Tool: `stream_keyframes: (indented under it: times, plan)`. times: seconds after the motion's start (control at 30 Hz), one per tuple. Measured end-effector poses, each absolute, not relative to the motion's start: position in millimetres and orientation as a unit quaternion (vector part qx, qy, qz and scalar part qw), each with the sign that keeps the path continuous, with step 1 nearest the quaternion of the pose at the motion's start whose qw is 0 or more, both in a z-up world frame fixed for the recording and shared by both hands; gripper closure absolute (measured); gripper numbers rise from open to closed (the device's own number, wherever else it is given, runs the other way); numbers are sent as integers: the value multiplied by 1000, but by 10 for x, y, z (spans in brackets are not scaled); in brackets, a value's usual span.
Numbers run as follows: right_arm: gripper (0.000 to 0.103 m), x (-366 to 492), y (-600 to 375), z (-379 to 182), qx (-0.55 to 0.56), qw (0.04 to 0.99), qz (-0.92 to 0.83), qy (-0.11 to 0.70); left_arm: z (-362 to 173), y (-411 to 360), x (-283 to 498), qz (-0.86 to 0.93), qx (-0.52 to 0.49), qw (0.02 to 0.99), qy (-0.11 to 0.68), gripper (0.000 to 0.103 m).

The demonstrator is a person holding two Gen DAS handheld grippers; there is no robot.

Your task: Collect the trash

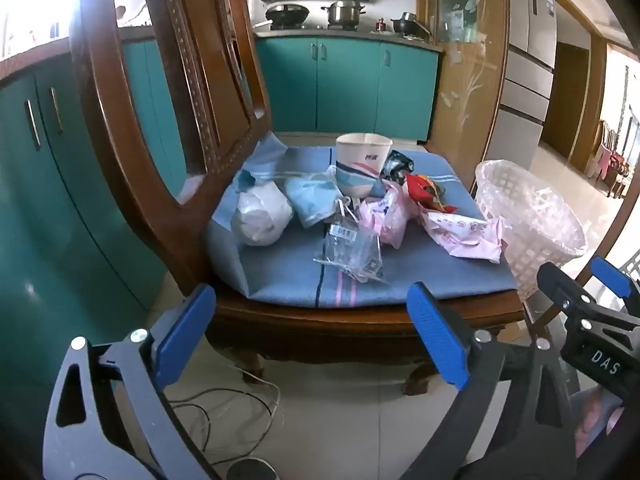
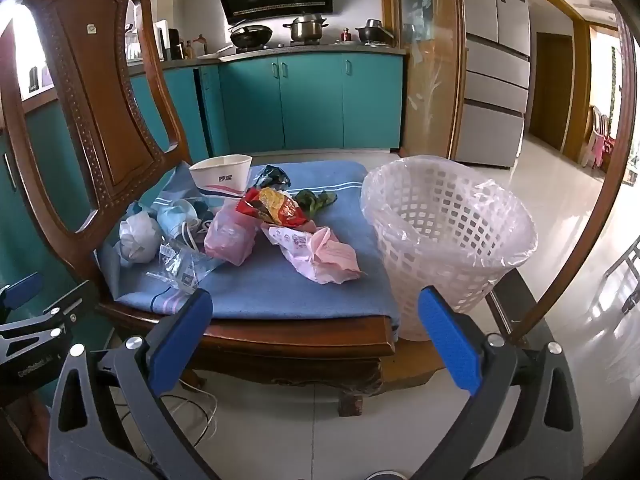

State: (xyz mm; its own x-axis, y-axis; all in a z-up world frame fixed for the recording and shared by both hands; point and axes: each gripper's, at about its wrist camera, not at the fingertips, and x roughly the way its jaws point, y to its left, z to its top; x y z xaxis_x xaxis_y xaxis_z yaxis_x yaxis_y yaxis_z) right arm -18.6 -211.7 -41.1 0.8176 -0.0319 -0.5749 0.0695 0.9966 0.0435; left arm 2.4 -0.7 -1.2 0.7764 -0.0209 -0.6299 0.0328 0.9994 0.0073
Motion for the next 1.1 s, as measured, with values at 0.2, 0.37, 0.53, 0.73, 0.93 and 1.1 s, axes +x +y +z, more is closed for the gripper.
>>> stream_keyframes:
  times: [0.2, 0.37, 0.53, 0.73, 0.93, 1.1]
  plan:
    - [3, -199, -2078, -409, 21, 954, -34, 298, -62, -83, -41, -19, 22, 944, 328, 7]
    - [3, -165, -1989, -418, 20, 953, -24, 301, -83, -49, 9, -22, 14, 939, 342, 7]
    - [3, -195, -2053, -420, 21, 953, -20, 301, -83, -64, -2, -22, 18, 939, 342, 7]
    - [3, -193, -2053, -413, 21, 953, -19, 302, -97, -47, 9, -18, 12, 939, 344, 6]
    - [3, -194, -2047, -415, 21, 953, -19, 302, -106, -42, 19, -19, 11, 938, 345, 4]
    - [3, -193, -2037, -419, 20, 953, -18, 303, -114, -53, 20, -19, 12, 937, 348, 4]
